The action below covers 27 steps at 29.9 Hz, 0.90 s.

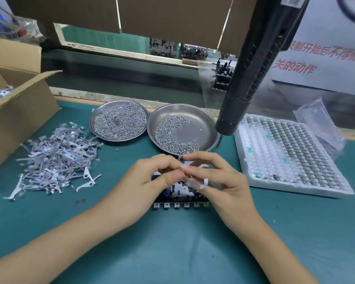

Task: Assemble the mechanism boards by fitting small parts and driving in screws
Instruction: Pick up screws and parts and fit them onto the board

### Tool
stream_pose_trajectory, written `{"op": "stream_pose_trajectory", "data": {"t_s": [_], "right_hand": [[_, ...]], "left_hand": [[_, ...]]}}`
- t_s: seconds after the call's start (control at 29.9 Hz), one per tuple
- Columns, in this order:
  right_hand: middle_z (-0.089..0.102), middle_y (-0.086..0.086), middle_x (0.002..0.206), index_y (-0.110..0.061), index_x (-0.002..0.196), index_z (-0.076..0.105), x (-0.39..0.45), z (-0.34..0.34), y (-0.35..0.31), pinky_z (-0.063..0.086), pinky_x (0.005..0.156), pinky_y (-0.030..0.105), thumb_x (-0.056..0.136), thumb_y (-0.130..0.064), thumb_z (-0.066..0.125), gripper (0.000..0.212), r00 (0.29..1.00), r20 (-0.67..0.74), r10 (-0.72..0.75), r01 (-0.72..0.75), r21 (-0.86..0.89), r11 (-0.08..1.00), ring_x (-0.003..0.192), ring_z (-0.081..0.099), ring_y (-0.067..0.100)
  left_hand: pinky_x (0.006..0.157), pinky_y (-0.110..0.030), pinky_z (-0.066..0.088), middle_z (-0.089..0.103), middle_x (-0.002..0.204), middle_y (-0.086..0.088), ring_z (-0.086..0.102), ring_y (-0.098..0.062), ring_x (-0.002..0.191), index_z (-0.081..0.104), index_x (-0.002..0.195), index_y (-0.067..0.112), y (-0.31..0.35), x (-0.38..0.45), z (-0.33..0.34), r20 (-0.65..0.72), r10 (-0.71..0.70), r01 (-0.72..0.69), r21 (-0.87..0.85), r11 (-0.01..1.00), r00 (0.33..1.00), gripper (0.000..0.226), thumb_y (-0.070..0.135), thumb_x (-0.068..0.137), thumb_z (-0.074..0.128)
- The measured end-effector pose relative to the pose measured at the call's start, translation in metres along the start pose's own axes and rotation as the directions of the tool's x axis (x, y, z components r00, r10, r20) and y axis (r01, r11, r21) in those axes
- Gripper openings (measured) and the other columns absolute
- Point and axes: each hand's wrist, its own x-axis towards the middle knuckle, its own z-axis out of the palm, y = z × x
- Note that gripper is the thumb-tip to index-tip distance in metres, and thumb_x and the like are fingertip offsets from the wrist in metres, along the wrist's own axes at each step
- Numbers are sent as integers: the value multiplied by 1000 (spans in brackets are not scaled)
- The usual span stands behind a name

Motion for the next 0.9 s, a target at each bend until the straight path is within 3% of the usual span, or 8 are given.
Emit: {"op": "stream_pose_trajectory", "data": {"t_s": [0.2, 0.37, 0.43, 0.57, 0.7, 0.9], "right_hand": [[62, -4, 114, -12, 104, 70, 1, -1, -2, 50, 82, 27, 81, -8, 70, 23, 1000, 5, -30, 30, -35, 999, 94, 59, 16], [66, -7, 108, -11, 97, 71, 0, 1, -1, 50, 83, 37, 80, -10, 66, 17, 997, -28, -67, 66, -47, 997, 98, 60, 26], [69, -3, 104, -11, 93, 74, 1, -2, 1, 51, 85, 36, 80, -6, 66, 16, 995, -69, -74, 70, -57, 996, 99, 63, 25], [69, 1, 86, -9, 99, 74, 4, -13, 6, 46, 77, 17, 80, -1, 67, 22, 994, -25, -105, 84, -436, 896, 83, 62, 12], [68, -3, 82, -13, 100, 75, 3, -19, 6, 42, 75, 16, 82, -6, 68, 21, 992, 121, -23, 88, -566, 820, 79, 54, 16], [66, -3, 79, -13, 89, 76, 3, -19, 0, 42, 77, 24, 82, -13, 69, 10, 990, 115, 79, 0, -562, 827, 84, 54, 21]], "left_hand": [[67, -7, 38, 66, 75, 13, 56, 6, 70, 71, 79, 27, -9, 5, 5, 42, 31, -28, -64, 998, 999, 12, 29, 86, 61], [78, -10, 41, 69, 88, 13, 61, 0, 86, 71, 88, 30, -11, 1, 4, 27, 26, -23, -98, 995, 999, 10, 28, 86, 61], [81, -10, 40, 68, 94, 15, 60, 0, 91, 69, 99, 31, -12, -1, 3, -36, 38, -39, -28, 999, 999, 14, 30, 87, 62], [89, -25, 30, 62, 96, 23, 55, -4, 97, 61, 104, 42, -15, -4, -3, -174, 244, -166, 369, 914, 954, 18, 39, 87, 58], [86, -23, 23, 60, 95, 23, 53, -2, 92, 61, 93, 45, -17, -5, -1, -125, 279, -195, 455, 869, 952, 11, 45, 83, 55], [91, -29, 25, 62, 91, 22, 53, -3, 93, 66, 72, 53, -23, -5, 2, -176, 113, -41, 370, 928, 978, 4, 55, 73, 63]]}}
